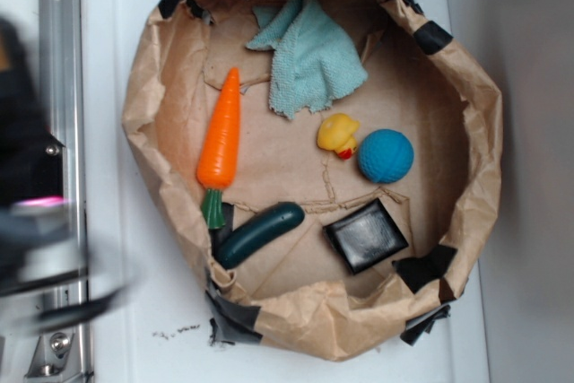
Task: Grab the black box.
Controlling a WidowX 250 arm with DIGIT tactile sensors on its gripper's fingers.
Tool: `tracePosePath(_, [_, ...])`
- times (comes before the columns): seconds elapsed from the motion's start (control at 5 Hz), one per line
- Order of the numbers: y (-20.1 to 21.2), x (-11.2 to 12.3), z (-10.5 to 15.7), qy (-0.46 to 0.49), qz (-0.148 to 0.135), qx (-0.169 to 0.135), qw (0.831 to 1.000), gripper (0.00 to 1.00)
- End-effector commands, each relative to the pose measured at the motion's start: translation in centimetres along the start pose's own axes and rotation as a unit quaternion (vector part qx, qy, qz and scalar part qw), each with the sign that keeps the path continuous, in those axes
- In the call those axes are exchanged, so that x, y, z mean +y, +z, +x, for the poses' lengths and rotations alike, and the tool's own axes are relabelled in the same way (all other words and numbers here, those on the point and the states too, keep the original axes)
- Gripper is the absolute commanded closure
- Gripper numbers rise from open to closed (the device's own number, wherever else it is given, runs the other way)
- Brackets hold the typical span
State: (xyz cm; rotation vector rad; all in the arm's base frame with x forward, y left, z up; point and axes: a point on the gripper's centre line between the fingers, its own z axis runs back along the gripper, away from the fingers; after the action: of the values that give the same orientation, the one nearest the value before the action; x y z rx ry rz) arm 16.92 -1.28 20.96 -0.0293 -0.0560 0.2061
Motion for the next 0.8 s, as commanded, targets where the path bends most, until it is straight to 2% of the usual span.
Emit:
tracePosePath(0.0, [-5.0, -0.6, 5.6, 0.120, -0.013, -0.007, 0.993, 0.00])
tracePosePath(0.2, [-8.3, -0.8, 7.1, 0.172, 0.006, -0.012, 0.985, 0.00])
tracePosePath(0.4, [-12.6, -1.8, 9.6, 0.190, 0.020, -0.002, 0.982, 0.00])
tracePosePath(0.6, [-14.4, -3.7, 11.3, 0.171, -0.024, 0.003, 0.985, 0.00])
